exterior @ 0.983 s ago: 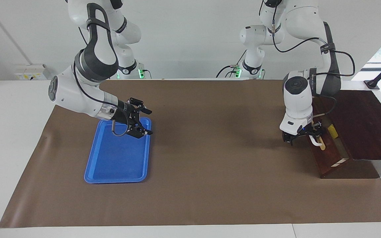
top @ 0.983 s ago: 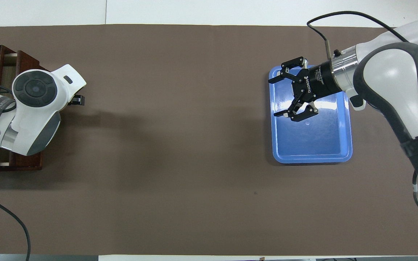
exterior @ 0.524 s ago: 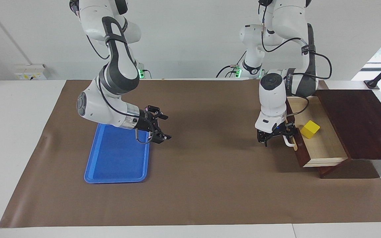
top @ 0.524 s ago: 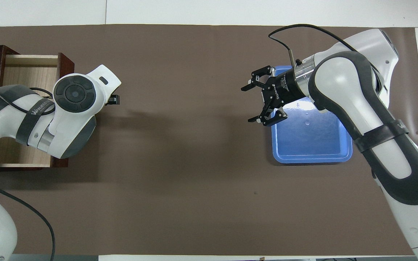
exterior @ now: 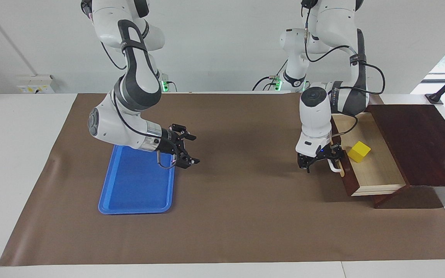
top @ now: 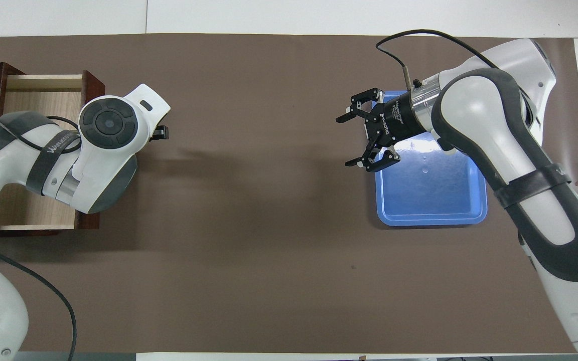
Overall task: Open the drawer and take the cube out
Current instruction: 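Reach into the open drawer and grasp the yellow cube with the left gripper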
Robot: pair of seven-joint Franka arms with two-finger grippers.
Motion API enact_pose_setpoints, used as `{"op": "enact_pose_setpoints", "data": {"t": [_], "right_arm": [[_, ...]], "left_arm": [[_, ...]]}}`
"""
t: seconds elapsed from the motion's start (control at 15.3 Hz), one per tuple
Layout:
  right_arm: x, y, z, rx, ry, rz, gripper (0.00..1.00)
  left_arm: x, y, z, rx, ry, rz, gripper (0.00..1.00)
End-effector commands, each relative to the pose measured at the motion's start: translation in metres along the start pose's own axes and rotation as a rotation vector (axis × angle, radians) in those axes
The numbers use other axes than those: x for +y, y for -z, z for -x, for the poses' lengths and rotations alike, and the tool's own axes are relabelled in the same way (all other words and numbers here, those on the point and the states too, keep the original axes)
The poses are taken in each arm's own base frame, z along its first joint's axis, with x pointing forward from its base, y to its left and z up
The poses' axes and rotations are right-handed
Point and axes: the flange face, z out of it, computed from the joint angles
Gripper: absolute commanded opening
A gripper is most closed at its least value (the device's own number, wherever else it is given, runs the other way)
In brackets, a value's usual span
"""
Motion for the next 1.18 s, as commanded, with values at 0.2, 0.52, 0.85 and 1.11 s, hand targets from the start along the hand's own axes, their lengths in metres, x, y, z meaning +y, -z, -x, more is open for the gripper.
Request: {"op": "enact_pose_setpoints", "data": {"t": [0.2,0.52,0.85,1.11], "right_arm": [[-0.001,0.002,-0.006,-0.015,0.011,0.013,0.99],[0.001,0.004,-0.010,-0.015,0.010,0.020,0.99],[0.002,0.008,-0.014,-0.015,0.004,0.018,0.99],[0.005,-0.002,-0.014,-0.002,0.005,0.026,0.99]], "left_arm": [[-0.003,0.072,-0.064,-0.082,0.210,0.140,1.00],[-0.114,0.084,-0.087,-0.154,0.415,0.178,1.00],[-0.200,0.052,-0.076,-0.202,0.544,0.166,1.00],[-0.210,0.015,-0.041,-0.152,0.575,0.182,1.00]]}}
